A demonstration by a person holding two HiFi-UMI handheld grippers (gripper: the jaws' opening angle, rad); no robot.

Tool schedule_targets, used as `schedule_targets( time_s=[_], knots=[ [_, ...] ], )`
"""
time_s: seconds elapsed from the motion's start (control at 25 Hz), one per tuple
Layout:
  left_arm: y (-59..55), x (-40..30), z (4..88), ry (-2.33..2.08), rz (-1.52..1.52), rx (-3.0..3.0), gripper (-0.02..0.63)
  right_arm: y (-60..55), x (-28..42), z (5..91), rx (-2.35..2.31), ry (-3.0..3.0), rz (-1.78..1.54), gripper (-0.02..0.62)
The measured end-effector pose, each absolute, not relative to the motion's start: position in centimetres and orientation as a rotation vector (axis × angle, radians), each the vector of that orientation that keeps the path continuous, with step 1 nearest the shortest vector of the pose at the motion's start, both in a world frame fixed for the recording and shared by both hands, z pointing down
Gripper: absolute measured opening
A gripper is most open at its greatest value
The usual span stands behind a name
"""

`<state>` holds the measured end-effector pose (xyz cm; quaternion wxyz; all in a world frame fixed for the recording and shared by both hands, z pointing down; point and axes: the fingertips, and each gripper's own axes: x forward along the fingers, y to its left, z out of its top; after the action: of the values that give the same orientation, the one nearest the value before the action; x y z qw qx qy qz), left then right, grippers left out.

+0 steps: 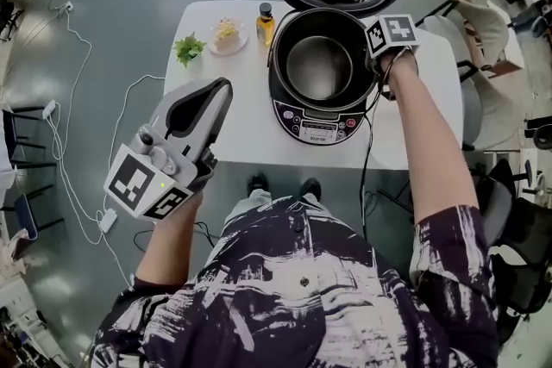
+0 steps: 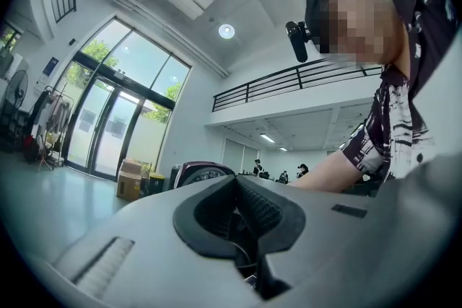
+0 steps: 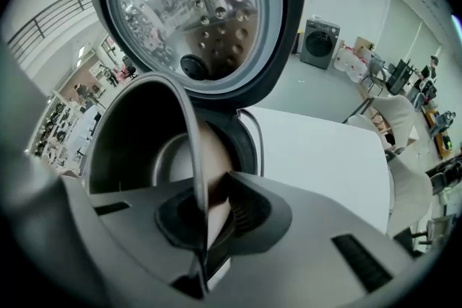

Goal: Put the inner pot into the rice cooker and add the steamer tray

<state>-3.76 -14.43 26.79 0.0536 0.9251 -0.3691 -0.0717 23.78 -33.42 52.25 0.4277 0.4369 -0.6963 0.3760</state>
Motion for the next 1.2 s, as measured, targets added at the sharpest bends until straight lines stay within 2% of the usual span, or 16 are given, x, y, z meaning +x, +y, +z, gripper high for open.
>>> schedule_targets(
  time_s=[0.68,1.2],
  knots=[
    [-15.2,-5.7,27.9,-1.140,-0.230,2.780,0.005,-33.7,23.7,54.5,1.050,-1.568,0.641,0.014],
    [-15.3,-6.1,28.2,-1.135,-0.226,2.774,0.005,-32.8,23.8,57.0,0.902,-1.469,0.417,0.063]
  ],
)
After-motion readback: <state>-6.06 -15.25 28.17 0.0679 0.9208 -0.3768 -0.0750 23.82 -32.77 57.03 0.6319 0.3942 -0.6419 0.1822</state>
